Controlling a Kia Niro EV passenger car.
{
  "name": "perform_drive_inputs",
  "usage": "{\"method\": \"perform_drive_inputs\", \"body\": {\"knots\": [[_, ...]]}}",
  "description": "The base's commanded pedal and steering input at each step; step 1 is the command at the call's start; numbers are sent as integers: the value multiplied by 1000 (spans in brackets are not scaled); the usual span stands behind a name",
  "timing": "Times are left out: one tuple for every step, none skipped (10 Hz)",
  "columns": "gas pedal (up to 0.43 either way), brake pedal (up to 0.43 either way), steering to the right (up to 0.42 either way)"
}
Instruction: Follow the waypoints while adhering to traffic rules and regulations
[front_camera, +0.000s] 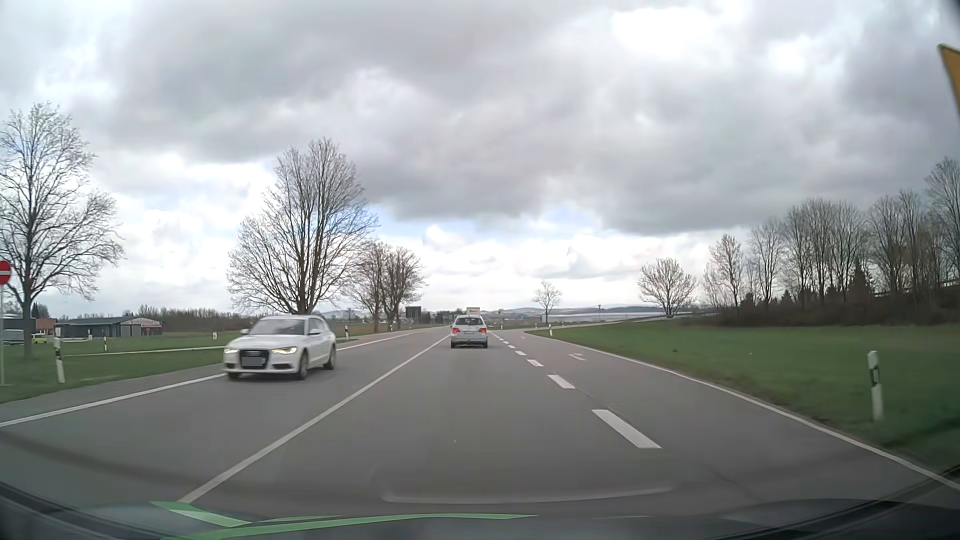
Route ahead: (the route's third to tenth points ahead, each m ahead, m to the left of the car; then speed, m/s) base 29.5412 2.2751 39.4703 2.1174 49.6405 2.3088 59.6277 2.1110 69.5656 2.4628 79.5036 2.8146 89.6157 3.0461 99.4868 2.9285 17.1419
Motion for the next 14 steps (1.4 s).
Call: {"method": "perform_drive_inputs", "body": {"knots": [[0, 0, 0], [0, 0, 0], [0, 0, 0], [0, 0, 0], [0, 0, 0], [0, 0, 0], [0, 0, 0], [0, 0, 0], [0, 0, 0], [0, 0, 0], [0, 0, 0], [0, 0, 0], [0, 0, 0], [0, 0, 0]]}}
